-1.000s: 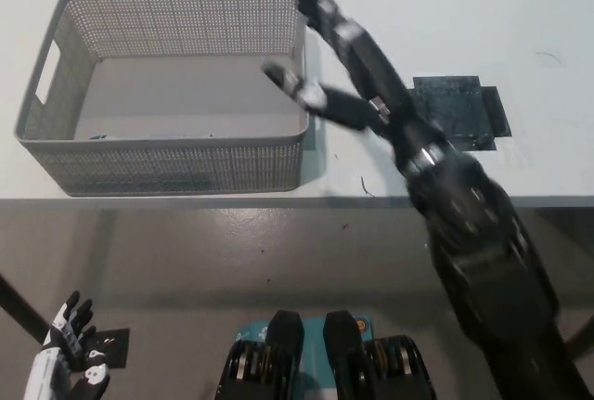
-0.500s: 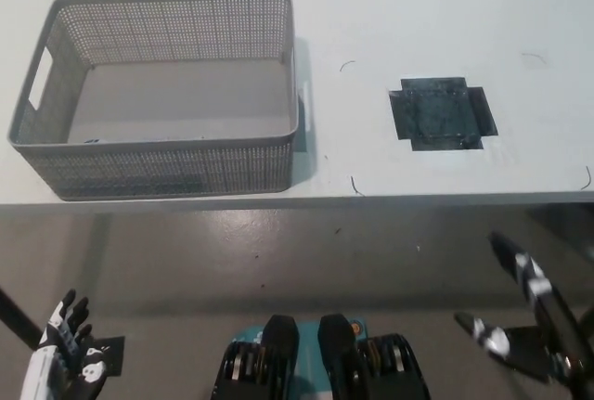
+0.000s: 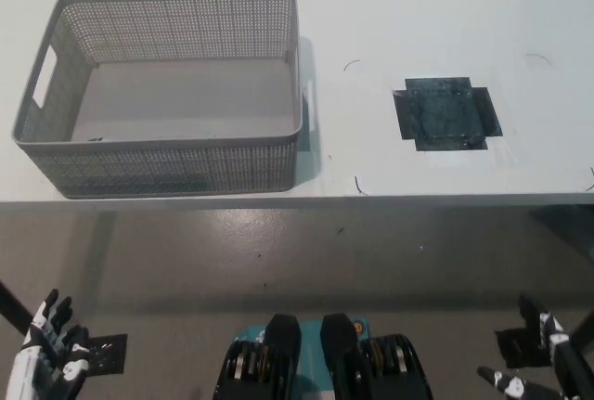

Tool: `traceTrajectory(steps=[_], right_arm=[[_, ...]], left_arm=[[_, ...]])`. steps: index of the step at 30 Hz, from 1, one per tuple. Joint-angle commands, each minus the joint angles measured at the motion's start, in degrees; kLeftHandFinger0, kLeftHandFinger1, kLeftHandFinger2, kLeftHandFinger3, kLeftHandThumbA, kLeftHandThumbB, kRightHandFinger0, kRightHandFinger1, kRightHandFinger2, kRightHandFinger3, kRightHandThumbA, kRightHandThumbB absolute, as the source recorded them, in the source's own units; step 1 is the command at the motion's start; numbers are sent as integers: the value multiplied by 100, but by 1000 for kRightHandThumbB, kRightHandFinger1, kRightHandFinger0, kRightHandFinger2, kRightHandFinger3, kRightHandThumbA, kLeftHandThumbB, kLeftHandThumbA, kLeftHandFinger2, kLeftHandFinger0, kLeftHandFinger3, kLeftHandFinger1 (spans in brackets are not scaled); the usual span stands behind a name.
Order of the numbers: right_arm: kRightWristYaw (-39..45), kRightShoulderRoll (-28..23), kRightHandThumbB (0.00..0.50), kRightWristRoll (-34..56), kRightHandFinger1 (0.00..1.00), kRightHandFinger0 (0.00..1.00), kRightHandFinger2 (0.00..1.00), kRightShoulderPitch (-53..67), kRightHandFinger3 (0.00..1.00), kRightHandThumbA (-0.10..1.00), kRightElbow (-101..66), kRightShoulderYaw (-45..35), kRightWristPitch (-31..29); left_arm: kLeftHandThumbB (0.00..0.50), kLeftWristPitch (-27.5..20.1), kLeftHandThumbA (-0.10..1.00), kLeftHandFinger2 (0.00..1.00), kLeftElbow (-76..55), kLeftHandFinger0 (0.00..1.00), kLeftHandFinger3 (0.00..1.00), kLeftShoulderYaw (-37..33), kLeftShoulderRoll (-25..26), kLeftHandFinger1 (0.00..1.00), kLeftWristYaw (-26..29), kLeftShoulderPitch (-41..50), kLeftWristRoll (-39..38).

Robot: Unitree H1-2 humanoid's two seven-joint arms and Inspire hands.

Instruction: Use the right hand to pick up an air purifying spray and put it inside a container

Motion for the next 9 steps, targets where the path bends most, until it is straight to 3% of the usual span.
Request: traceTrajectory(steps=[1,2,9], right_arm=[[-35,15,321,186,1000,1000,1000,-72,1000,989,-43,-88,-525],[-10,16,341,208,1000,1000,1000,-91,1000,996,-35,-83,-516],[104,-1,368,334,1000,1000,1000,-171,1000,994,-19,-64,-389]], left_arm=[[470,-273,564,1000,-31,947,1000,34,112,1000,33,-24,-55],[473,-240,628,1000,-53,960,1000,11,108,1000,38,-5,7],[489,-415,742,1000,42,1000,1000,-83,134,1000,40,18,231]])
